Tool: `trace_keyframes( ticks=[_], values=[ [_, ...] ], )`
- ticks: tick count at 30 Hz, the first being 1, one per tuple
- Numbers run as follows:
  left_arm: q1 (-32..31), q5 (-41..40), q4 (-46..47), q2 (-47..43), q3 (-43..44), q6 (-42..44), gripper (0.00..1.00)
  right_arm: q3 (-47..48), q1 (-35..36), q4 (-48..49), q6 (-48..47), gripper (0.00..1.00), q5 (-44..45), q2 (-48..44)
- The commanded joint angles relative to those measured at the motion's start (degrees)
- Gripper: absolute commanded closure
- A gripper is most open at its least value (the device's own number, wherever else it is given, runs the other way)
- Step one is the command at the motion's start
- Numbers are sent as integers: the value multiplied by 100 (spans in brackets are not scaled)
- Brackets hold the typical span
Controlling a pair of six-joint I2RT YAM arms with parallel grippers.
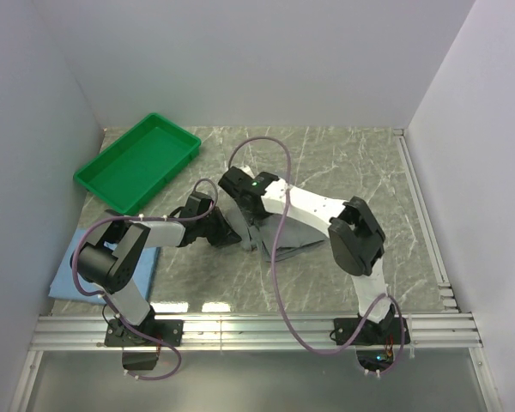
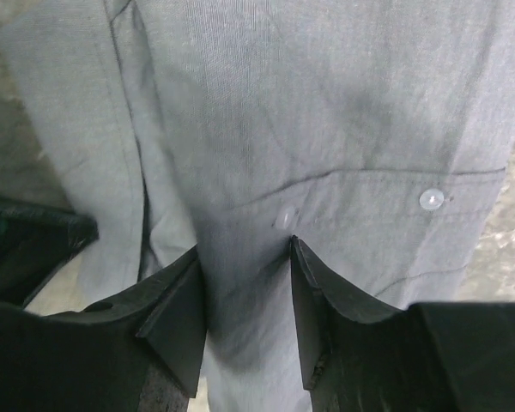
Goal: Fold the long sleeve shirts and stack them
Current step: Fold the shirt
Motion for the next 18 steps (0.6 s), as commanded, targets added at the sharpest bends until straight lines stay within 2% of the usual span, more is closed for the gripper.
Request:
trace_keyframes(
  ticks=[1,5,10,12,14,18],
  values=[
    [-33,-133,11,-54,-18,33,99,-119,-7,312,111,53,-469,-698],
    [-33,-195,-68,-150,-9,42,100,-382,-69,655,199,52,-961,-1234],
    [-33,-361,-279,-396,70,51,97,-804,-419,972,444,52,-1129,-1973],
    [-33,-484,-481,-588,96,77,91,-1216,-578,1200,541,53,-1269,-2298],
    [-15,-686,-752,-738,131,121,85,-1759,-884,1559,691,55,-1830,-2535],
    [-7,-1073,-1332,-1343,237,244,55,-2859,-1378,2464,1077,55,-2964,-3246]
  ],
)
